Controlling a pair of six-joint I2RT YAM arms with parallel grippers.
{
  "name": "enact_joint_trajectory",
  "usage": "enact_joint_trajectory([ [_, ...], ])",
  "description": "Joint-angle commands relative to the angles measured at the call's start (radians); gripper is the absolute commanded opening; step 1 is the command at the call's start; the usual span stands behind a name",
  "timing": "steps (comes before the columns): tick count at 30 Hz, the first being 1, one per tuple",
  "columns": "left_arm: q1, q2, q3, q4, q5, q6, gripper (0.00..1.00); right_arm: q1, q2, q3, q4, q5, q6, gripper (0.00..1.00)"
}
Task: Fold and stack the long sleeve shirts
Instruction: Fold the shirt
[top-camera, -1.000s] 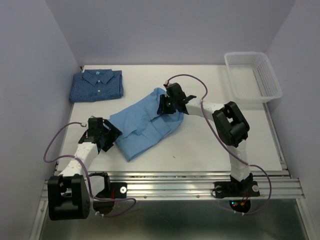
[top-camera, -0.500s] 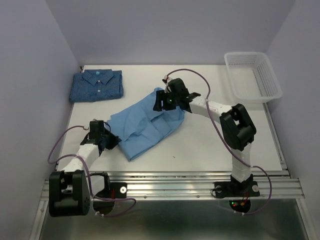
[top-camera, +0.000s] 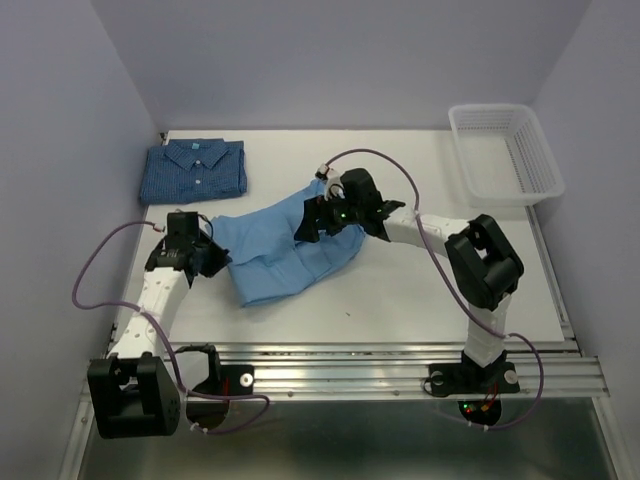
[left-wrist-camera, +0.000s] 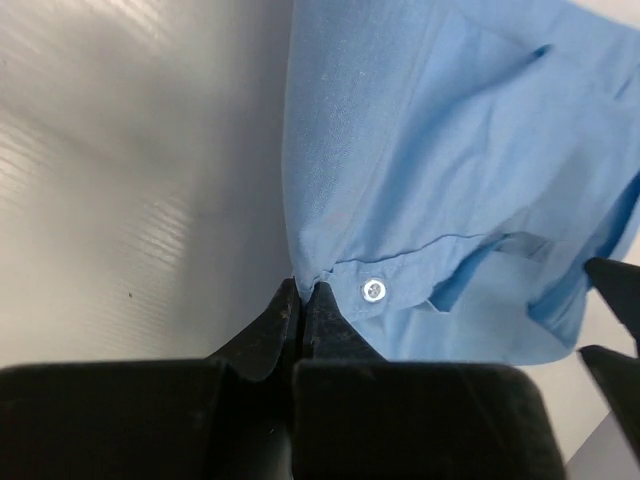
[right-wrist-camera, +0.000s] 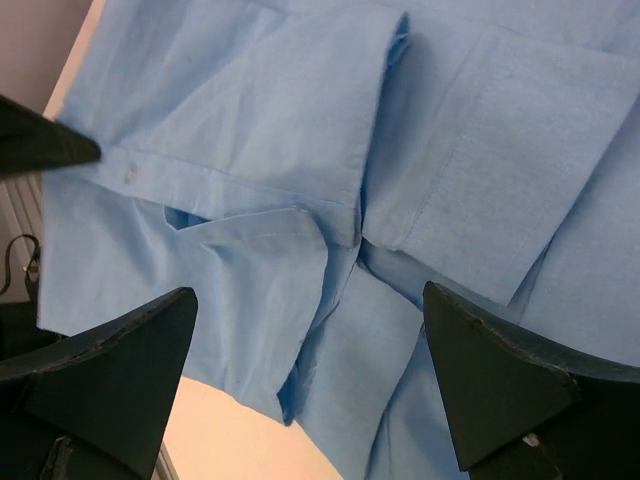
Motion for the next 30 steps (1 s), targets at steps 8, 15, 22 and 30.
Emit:
enact_joint_trajectory([
  [8,-0.013,-0.011,0.316,-0.272,0.000,0.067,0.00,0.153,0.167,0.251,-0.075,0.224,-0.259,0.80],
  [15,-0.102,0.113,0.452,-0.243,-0.008,0.075,0.00,0.189,0.314,0.374,-0.104,0.169,-0.247,0.14],
  [22,-0.268,0.271,0.570,-0.123,-0.003,0.032,0.00,0.235,0.329,0.343,-0.050,0.120,-0.239,0.14],
  [30,-0.340,0.431,0.630,-0.029,0.041,0.050,0.00,0.247,0.290,0.329,-0.154,0.409,-0.127,0.14],
])
